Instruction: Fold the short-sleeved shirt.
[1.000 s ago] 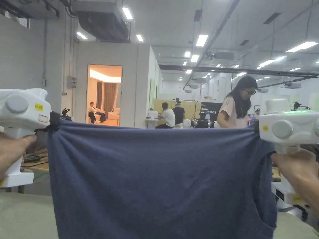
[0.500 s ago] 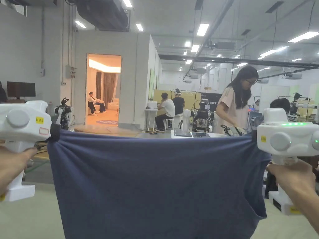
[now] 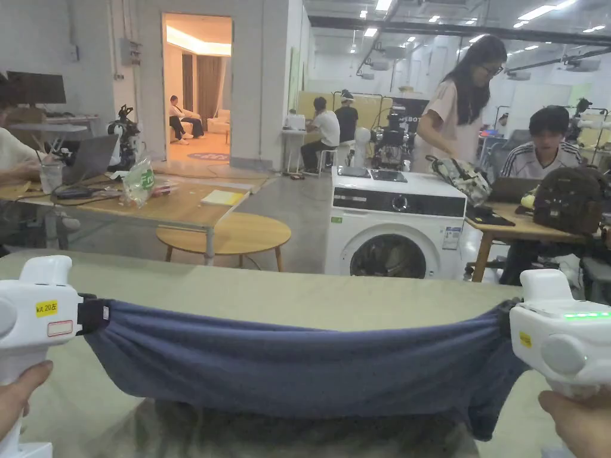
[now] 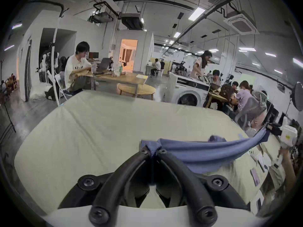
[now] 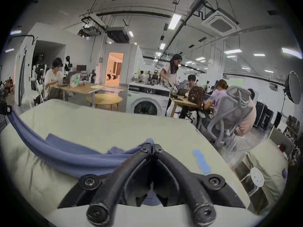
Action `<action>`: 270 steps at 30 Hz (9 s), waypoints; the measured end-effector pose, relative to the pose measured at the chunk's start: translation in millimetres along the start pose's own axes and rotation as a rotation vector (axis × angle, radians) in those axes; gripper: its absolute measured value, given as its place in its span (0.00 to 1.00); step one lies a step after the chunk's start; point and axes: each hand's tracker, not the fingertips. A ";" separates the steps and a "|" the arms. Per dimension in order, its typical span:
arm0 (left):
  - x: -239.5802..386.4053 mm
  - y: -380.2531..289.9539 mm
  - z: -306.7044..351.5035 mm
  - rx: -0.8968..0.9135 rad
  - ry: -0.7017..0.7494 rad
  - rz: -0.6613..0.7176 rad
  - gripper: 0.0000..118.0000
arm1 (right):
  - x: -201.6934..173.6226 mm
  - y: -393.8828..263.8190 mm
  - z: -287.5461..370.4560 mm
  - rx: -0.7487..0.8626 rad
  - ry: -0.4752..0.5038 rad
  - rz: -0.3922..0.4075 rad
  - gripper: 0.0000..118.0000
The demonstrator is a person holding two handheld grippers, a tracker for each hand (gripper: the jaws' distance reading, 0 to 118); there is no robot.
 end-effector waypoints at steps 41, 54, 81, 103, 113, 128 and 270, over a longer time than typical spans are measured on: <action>10.8 -174.0 13.8 -0.130 0.045 -0.036 0.32 | -33.4 -170.8 66.3 -0.305 0.036 -0.053 0.45; 85.0 -160.5 36.0 0.213 0.090 -0.179 0.00 | -94.2 -145.5 96.5 0.079 0.006 -0.130 0.00; -18.0 -214.0 -19.3 -0.551 0.229 0.105 0.21 | -64.3 -175.3 80.4 -0.220 0.042 -0.076 0.00; -8.4 -202.4 1.3 -0.500 0.130 0.015 0.00 | -32.1 -236.9 52.3 -0.599 0.166 -0.021 0.04; -4.7 -118.8 -10.6 -0.307 0.082 0.029 0.00 | -12.2 -142.0 41.8 -0.452 0.174 -0.133 0.04; -38.4 -85.8 -154.1 -0.406 0.098 0.074 0.00 | -27.8 -120.6 -110.7 -0.525 0.190 -0.197 0.04; 1.8 -75.5 -124.2 -0.193 0.058 -0.033 0.00 | -128.5 -105.4 27.4 0.060 0.180 -0.095 0.00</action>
